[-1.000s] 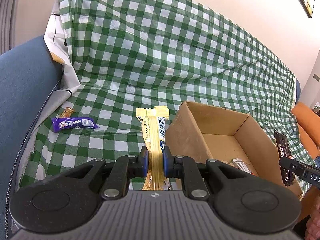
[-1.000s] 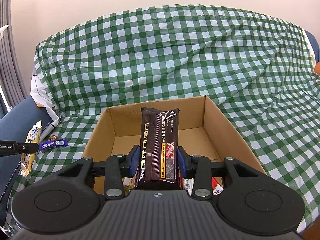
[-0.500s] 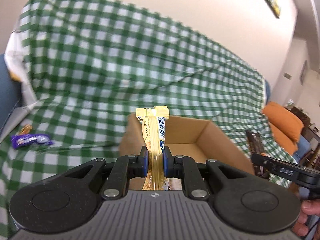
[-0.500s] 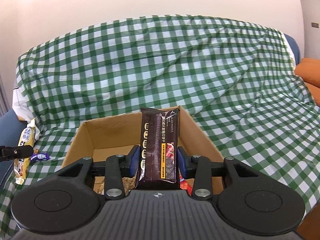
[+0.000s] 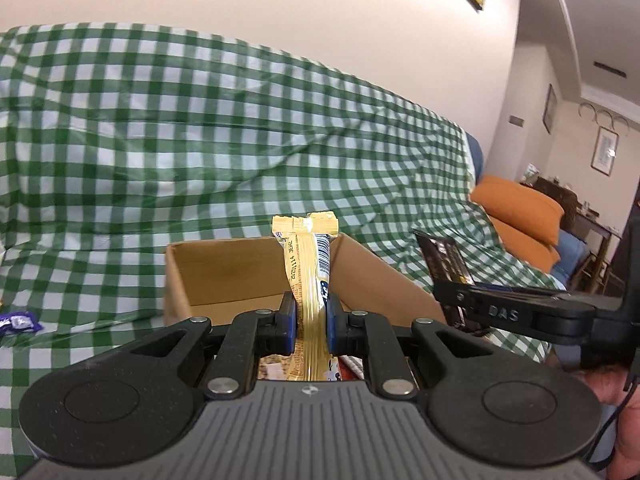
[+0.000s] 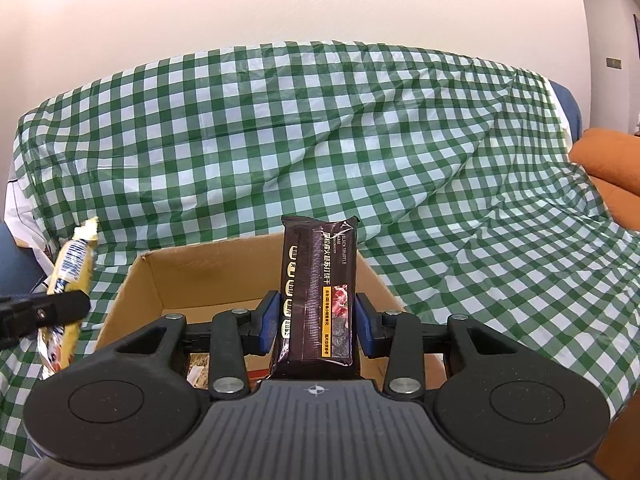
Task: Organize snacks
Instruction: 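Hold the yellow bar and chocolate bar above the box with both grippers, then open both grippers to drop the yellow and chocolate bars into the box, then move both grippers back toward the remaining snacks on the cloth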
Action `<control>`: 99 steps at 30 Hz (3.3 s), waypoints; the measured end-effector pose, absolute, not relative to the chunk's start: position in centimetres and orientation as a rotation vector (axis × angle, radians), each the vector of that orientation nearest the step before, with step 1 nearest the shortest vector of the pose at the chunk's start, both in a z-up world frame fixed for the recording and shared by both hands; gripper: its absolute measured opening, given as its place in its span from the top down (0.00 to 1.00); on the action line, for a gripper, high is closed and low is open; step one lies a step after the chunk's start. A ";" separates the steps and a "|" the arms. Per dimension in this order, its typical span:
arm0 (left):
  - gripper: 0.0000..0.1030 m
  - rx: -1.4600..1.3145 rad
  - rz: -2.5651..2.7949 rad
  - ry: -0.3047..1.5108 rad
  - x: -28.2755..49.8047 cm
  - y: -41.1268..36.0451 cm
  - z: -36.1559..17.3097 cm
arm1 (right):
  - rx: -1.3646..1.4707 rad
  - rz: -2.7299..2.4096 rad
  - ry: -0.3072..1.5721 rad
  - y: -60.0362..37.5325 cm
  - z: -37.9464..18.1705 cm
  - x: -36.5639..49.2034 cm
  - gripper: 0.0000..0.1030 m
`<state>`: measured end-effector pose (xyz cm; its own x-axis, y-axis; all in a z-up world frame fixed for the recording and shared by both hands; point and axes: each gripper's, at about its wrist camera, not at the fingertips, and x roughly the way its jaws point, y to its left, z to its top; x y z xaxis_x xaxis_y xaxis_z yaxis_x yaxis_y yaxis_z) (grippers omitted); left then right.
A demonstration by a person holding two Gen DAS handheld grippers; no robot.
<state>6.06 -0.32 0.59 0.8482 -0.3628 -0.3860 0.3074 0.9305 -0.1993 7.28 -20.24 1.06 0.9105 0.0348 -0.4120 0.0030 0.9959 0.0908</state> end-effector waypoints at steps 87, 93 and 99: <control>0.81 -0.509 0.337 0.734 21.3 30.9 -6.9 | 0.111 0.357 0.483 -14.7 1.1 8.4 0.79; 0.63 -0.369 0.365 0.797 23.1 30.7 -9.2 | 0.107 0.377 0.496 -14.3 0.8 9.1 0.79; 0.62 -0.290 0.356 0.807 23.9 30.3 -10.4 | 0.112 0.379 0.505 -14.1 0.6 9.2 0.79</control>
